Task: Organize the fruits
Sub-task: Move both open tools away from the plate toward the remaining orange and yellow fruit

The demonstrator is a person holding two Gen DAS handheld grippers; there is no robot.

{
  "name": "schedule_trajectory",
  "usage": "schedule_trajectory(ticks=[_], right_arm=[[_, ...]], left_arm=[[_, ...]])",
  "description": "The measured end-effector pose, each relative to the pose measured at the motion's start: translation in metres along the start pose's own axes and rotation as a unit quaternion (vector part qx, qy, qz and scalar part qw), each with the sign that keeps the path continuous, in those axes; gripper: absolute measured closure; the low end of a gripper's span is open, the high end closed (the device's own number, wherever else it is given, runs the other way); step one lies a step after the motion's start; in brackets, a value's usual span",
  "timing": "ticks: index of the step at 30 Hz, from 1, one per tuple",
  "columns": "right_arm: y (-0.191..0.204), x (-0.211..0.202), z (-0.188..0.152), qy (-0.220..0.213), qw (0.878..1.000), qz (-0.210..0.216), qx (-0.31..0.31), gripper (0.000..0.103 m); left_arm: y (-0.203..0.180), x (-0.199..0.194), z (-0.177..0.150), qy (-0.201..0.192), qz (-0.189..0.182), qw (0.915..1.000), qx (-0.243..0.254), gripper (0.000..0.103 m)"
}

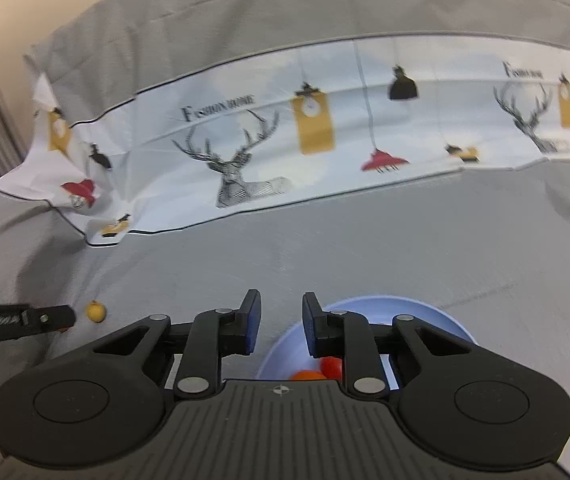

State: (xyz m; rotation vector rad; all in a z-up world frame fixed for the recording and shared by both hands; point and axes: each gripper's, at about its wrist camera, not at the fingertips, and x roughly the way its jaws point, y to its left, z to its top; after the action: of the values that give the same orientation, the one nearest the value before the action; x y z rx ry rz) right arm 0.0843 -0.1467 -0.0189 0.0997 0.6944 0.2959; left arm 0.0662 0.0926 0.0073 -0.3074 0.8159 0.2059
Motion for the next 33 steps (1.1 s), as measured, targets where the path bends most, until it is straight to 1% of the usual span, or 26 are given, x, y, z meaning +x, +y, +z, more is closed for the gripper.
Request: schedule_trajectory(ticks=[3, 11, 13, 14, 15, 17, 18, 23, 26, 30, 33], right_arm=[[0.010, 0.000, 0.000, -0.007, 1.000, 0.012, -0.020, 0.084], [0.038, 0.004, -0.003, -0.020, 0.997, 0.050, -0.064, 0.085], [0.045, 0.007, -0.008, -0.022, 0.995, 0.060, -0.075, 0.086], [0.048, 0.010, -0.011, -0.020, 0.995, 0.061, -0.081, 0.091], [0.052, 0.014, -0.014, -0.012, 0.994, 0.063, -0.086, 0.095], [0.060, 0.021, -0.017, -0.004, 0.994, 0.072, -0.085, 0.098], [0.064, 0.023, -0.018, -0.006, 0.993, 0.078, -0.088, 0.098], [0.091, 0.041, -0.021, -0.006, 0.987, 0.107, -0.119, 0.099], [0.105, 0.057, -0.021, -0.001, 0.982, 0.128, -0.138, 0.098], [0.122, 0.080, -0.023, 0.004, 0.977, 0.145, -0.155, 0.097], [0.136, 0.094, -0.024, 0.006, 0.972, 0.164, -0.165, 0.096]], left_arm=[[0.003, 0.003, 0.001, 0.002, 0.004, 0.9999, -0.012, 0.081], [0.012, 0.004, 0.004, -0.006, 0.032, 0.9985, -0.043, 0.081], [0.017, 0.002, 0.005, -0.013, 0.045, 0.9974, -0.054, 0.081], [0.021, 0.001, 0.007, -0.018, 0.051, 0.9965, -0.063, 0.081], [0.026, -0.001, 0.007, -0.023, 0.058, 0.9952, -0.076, 0.081], [0.036, -0.002, 0.009, -0.028, 0.067, 0.9923, -0.100, 0.083], [0.041, -0.002, 0.010, -0.029, 0.072, 0.9908, -0.111, 0.084], [0.061, -0.005, 0.013, -0.033, 0.092, 0.9835, -0.152, 0.085], [0.074, -0.009, 0.013, -0.044, 0.112, 0.9762, -0.180, 0.085], [0.093, -0.014, 0.013, -0.053, 0.136, 0.9629, -0.227, 0.085], [0.101, -0.019, 0.012, -0.066, 0.136, 0.9562, -0.251, 0.084]])
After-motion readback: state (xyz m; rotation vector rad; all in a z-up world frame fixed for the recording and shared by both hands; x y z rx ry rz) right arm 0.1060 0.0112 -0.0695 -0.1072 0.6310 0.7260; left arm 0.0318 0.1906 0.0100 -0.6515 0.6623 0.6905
